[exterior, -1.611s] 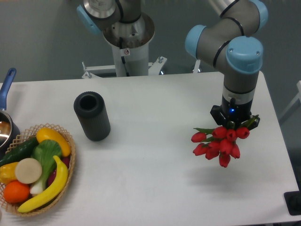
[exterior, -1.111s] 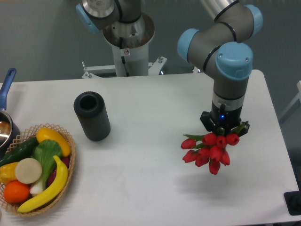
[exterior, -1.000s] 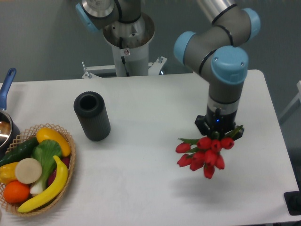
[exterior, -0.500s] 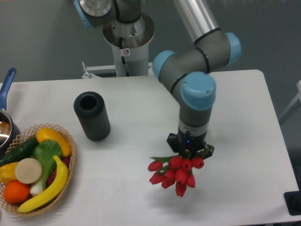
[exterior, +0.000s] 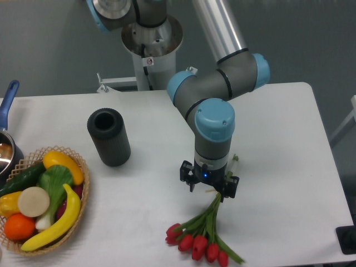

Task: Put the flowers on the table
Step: 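Lower the tulips onto the table and open the gripper to release them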

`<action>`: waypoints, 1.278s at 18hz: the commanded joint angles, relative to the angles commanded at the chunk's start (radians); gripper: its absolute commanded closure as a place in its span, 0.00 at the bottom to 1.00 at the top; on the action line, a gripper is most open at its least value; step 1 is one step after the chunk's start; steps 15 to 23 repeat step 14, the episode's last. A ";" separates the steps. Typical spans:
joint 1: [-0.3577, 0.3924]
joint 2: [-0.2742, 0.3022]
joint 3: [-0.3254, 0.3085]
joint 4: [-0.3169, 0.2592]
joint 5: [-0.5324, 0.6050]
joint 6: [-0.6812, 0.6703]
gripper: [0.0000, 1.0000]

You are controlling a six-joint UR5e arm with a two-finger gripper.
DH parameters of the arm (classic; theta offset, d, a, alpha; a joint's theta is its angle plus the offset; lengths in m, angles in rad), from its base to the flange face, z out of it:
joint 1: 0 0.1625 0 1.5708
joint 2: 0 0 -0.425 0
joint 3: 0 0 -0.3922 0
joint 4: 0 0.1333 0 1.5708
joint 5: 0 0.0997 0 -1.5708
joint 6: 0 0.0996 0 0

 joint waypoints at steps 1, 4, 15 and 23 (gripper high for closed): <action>0.005 0.008 0.000 0.005 0.003 0.003 0.00; 0.064 0.043 -0.003 0.011 0.002 0.008 0.00; 0.163 0.091 -0.003 0.009 -0.003 0.218 0.00; 0.163 0.091 -0.003 0.009 -0.003 0.218 0.00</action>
